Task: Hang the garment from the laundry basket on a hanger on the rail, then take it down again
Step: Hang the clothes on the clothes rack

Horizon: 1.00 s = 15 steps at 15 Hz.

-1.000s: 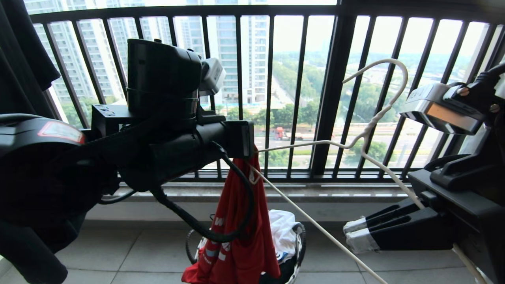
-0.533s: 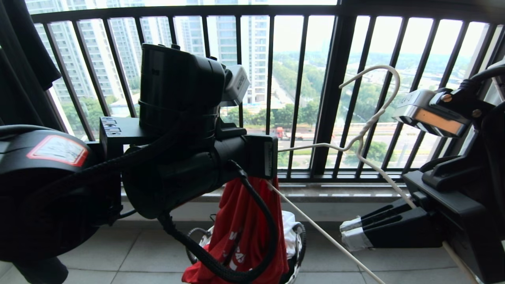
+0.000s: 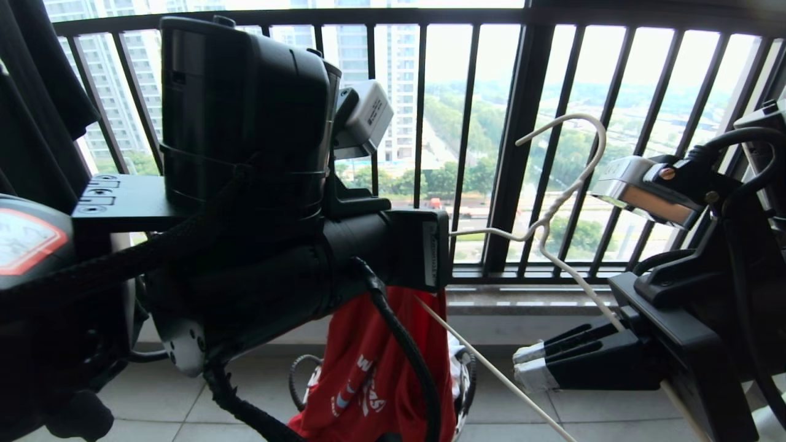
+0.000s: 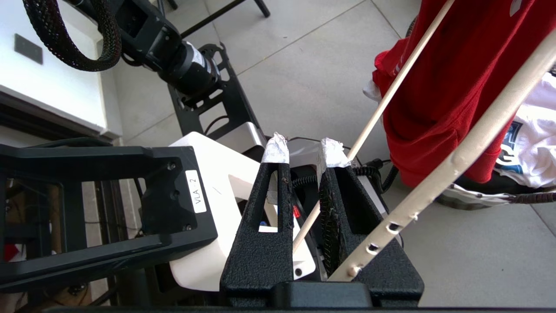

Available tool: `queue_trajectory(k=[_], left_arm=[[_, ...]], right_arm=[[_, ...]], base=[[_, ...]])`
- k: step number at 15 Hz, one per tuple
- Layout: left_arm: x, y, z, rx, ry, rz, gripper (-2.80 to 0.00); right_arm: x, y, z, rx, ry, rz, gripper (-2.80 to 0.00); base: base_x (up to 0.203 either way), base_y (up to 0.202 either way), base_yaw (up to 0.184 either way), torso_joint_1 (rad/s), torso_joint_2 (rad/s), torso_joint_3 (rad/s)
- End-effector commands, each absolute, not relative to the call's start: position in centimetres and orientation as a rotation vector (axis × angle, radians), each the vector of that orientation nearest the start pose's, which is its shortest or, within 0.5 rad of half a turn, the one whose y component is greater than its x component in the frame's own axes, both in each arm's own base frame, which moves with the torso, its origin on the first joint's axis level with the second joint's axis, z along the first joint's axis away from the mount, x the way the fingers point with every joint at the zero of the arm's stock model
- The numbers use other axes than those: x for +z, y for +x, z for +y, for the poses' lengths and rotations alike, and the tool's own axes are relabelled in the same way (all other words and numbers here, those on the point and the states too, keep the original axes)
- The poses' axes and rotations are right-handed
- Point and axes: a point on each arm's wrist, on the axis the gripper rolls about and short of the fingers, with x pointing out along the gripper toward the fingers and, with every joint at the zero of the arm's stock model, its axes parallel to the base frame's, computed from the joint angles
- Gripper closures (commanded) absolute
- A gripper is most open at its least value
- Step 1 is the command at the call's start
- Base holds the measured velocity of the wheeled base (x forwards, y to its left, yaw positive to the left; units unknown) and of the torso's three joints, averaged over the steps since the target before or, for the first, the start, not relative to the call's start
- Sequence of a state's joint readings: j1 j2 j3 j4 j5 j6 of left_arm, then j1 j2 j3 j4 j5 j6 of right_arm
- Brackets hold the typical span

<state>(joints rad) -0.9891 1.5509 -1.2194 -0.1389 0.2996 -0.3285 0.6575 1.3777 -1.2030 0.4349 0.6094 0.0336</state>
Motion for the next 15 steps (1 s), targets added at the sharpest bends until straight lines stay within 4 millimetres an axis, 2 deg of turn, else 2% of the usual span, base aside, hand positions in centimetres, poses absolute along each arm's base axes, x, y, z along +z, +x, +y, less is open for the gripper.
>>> queue_trajectory(k=[1,3,7,11,15], left_arm=[[30.1,15.6,-22.8,-0.662,-0.213,0.251,0.00],[30.4,15.5,-22.5,-0.651,-0.218,0.237,0.00],[30.3,16.6,-21.0,-0.572,-0.117,0.193,0.00],[29.4,17.5,-21.3,-0.533,-0.078,0.207,0.00],[29.0,17.4,-21.4,-0.551,-0.074,0.222,0.00]], right_arm=[[27.8,15.3,14.2,1.264,0.013,0.695,0.00],[27.4,14.6,14.7,1.353,0.019,0.722,0.00],[27.3,14.3,14.7,1.378,0.021,0.731,0.00],[27.7,13.3,14.7,1.430,0.018,0.722,0.00],[27.9,13.1,14.5,1.435,0.019,0.716,0.00]], base=[[0.000,0.000,0.000,0.000,0.00,0.000],[0.000,0.000,0.000,0.000,0.00,0.000],[0.000,0.000,0.000,0.000,0.00,0.000],[0.000,0.000,0.000,0.000,0.00,0.000],[0.000,0.000,0.000,0.000,0.00,0.000]])
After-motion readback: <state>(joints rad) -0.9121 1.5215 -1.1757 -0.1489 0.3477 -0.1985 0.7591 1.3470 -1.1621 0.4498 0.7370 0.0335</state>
